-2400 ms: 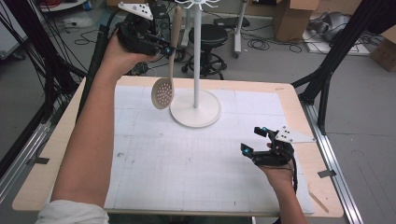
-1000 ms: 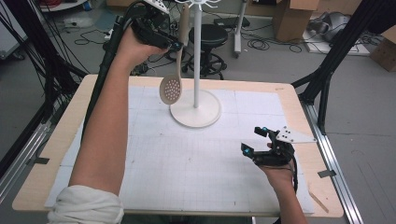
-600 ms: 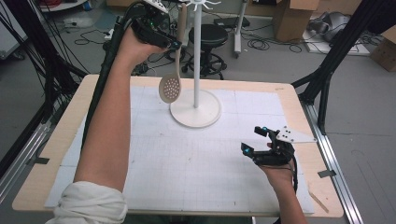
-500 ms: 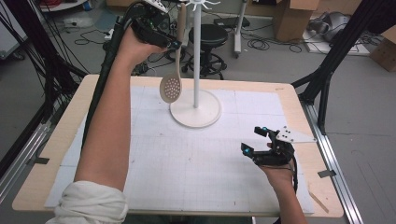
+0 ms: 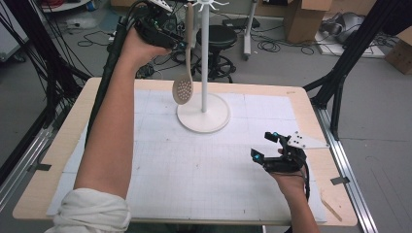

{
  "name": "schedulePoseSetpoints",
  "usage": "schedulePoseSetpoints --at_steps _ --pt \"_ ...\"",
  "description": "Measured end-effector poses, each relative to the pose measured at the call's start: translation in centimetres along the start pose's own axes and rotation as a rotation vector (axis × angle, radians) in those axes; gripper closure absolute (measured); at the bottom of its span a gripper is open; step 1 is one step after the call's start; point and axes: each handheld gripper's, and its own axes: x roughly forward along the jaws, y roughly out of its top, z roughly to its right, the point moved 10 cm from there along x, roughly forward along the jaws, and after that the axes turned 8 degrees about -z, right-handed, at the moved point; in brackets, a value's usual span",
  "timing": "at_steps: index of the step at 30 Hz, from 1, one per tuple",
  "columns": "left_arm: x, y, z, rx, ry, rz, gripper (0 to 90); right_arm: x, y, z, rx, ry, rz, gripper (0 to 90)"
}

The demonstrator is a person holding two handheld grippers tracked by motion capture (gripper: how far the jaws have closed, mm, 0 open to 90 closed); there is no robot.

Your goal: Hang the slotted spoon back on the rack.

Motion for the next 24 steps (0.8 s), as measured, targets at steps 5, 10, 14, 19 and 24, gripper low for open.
schedulePoseSetpoints --at_steps 5,10,14,19,24 --pt "-0.5 -0.6 0.7 0.008 -0.008 -0.022 51.0 0.0 0.0 -0.1 -0.003 0.002 -0.005 9.8" --pt "-1.2 -1.2 2.0 0.010 -0.041 -0.025 44.5 0.0 0.0 -0.3 0.001 0.004 -0.004 9.8" --pt "-2.2 -2.0 2.9 0.003 -0.058 0.074 44.6 0.0 0.2 -0.4 -0.010 0.003 -0.001 9.8" --pt "-2.7 -4.4 2.8 -0.018 -0.060 0.094 44.6 0.2 0.2 -0.8 -0.013 0.013 -0.006 9.8" --pt "-2.7 -6.5 2.7 -0.031 -0.068 0.104 43.4 0.3 0.2 -0.9 -0.019 0.014 -0.010 9.8"
